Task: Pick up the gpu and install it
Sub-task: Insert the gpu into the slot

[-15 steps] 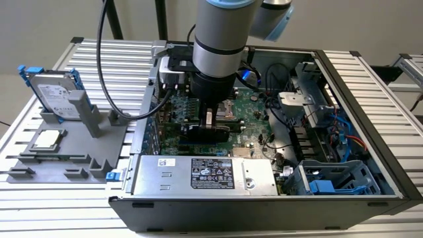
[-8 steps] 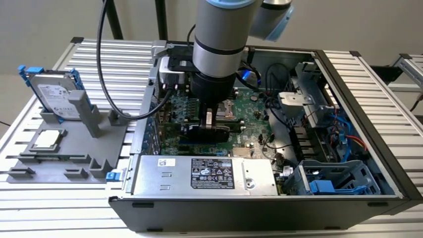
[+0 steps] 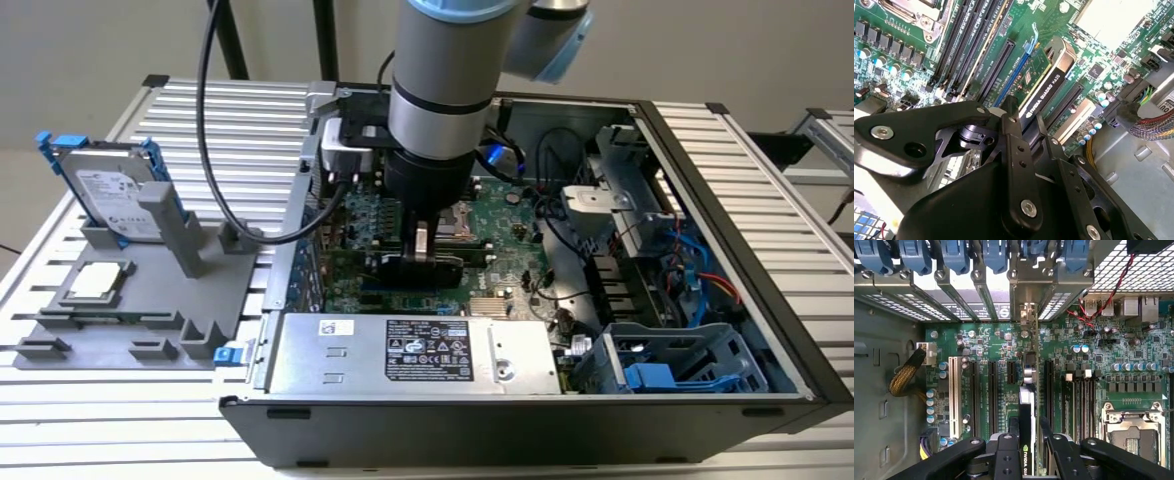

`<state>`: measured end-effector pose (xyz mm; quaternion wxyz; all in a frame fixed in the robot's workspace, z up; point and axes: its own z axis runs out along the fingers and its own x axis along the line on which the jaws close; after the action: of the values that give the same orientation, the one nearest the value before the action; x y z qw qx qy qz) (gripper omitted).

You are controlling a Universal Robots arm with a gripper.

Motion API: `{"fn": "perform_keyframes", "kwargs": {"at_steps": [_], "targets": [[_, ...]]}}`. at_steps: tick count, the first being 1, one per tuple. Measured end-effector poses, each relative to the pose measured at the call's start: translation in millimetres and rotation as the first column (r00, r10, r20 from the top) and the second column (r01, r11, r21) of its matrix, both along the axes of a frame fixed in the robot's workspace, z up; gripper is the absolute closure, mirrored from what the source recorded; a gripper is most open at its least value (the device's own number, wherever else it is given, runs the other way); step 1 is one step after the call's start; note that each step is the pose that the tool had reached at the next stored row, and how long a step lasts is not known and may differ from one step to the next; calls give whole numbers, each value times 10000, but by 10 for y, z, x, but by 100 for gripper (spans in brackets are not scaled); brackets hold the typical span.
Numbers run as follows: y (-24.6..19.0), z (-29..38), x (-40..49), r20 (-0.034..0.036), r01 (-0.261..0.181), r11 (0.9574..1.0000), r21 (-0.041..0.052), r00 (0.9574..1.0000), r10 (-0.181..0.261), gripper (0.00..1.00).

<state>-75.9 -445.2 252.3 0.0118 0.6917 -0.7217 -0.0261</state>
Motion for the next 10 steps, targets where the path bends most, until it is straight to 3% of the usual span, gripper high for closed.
{"fn": "perform_keyframes", "kwargs": {"at_steps": [10], "targets": [[1, -27, 1, 7, -1, 10000, 10, 10000, 1, 100]]}}
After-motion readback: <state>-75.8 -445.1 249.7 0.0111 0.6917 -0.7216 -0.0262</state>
